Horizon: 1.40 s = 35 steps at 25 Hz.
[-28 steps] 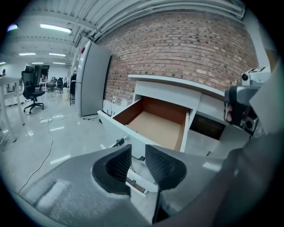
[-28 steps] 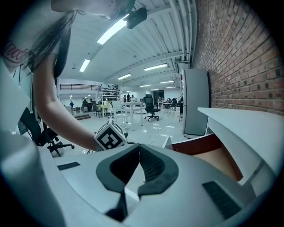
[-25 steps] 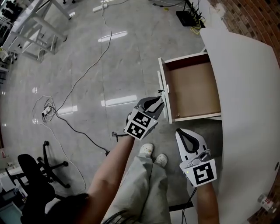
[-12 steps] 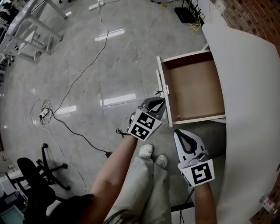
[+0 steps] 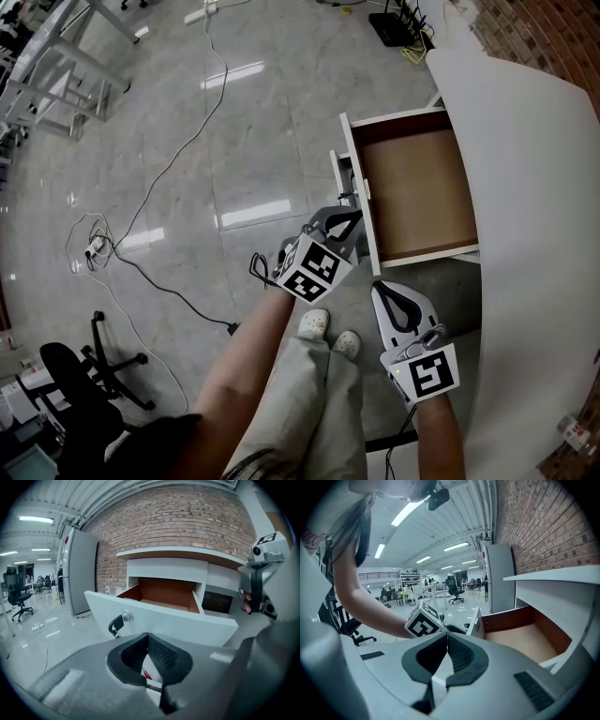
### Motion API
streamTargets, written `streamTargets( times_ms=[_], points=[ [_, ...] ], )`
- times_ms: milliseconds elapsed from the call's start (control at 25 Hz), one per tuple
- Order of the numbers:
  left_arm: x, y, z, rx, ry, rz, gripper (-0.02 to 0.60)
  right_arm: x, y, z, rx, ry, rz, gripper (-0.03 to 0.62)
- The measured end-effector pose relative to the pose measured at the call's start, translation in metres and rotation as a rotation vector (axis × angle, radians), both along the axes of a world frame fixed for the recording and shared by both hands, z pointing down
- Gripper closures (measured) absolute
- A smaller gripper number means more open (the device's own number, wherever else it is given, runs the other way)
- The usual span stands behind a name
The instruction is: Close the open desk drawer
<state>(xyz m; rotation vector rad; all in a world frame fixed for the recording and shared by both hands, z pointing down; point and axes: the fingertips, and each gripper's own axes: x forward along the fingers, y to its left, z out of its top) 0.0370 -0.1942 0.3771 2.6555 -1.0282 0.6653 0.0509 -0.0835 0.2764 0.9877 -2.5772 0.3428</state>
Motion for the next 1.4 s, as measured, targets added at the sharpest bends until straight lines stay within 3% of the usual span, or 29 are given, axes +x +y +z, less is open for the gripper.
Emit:
streamTargets(
  times_ms=[360,920,1400],
  points=[
    [0.024,-0.018,-0.039,0.045,0.091,0.038,0.576,0.01,-0.011,-0.019,0.03,-0.022,0.034,0.582],
    [0.042,-0.015,-0.042,0.038,-0.001,0.116,0.577,0.011,-0.009,-0.043,0.047,-0.073,0.032,0.582],
    [0.074,-0.027,-0.044,0.037,-0.022,0.16,0.577,0.028,-0.021,-0.032,0.052,0.047,0.178,0.582]
  ],
)
